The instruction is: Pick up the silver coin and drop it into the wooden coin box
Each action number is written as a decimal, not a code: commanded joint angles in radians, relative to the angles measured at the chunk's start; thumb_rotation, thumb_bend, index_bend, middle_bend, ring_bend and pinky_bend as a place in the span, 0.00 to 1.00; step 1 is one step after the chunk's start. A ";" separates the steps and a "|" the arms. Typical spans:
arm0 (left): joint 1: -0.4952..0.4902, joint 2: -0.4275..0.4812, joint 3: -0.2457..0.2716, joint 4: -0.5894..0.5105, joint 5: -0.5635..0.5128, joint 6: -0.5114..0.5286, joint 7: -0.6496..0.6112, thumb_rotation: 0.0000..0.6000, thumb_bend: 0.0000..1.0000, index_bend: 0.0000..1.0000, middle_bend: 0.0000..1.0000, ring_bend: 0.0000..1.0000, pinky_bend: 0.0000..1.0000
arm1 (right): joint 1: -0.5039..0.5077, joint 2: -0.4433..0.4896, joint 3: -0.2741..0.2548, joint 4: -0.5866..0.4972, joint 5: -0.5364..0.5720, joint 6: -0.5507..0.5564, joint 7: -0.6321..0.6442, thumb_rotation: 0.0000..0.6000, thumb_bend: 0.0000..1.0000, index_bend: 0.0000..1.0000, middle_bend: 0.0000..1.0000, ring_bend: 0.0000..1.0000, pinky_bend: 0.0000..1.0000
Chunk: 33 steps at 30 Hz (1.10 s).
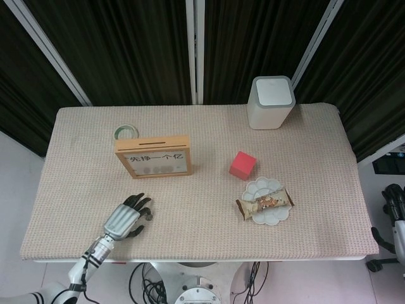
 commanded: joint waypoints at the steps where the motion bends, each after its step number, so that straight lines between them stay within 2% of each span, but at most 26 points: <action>1: -0.002 -0.002 0.001 0.002 -0.001 0.001 -0.001 1.00 0.31 0.36 0.12 0.04 0.16 | 0.001 -0.002 0.000 0.003 0.000 -0.003 0.003 1.00 0.24 0.00 0.00 0.00 0.00; 20: -0.021 -0.042 -0.004 0.047 -0.021 -0.006 -0.017 1.00 0.31 0.40 0.13 0.04 0.17 | -0.004 -0.006 0.000 0.024 0.003 -0.003 0.022 1.00 0.24 0.00 0.00 0.00 0.00; 33: -0.037 -0.090 -0.012 0.118 -0.005 0.021 -0.065 1.00 0.31 0.49 0.18 0.08 0.21 | -0.017 -0.008 -0.003 0.031 0.007 0.006 0.029 1.00 0.24 0.00 0.00 0.00 0.00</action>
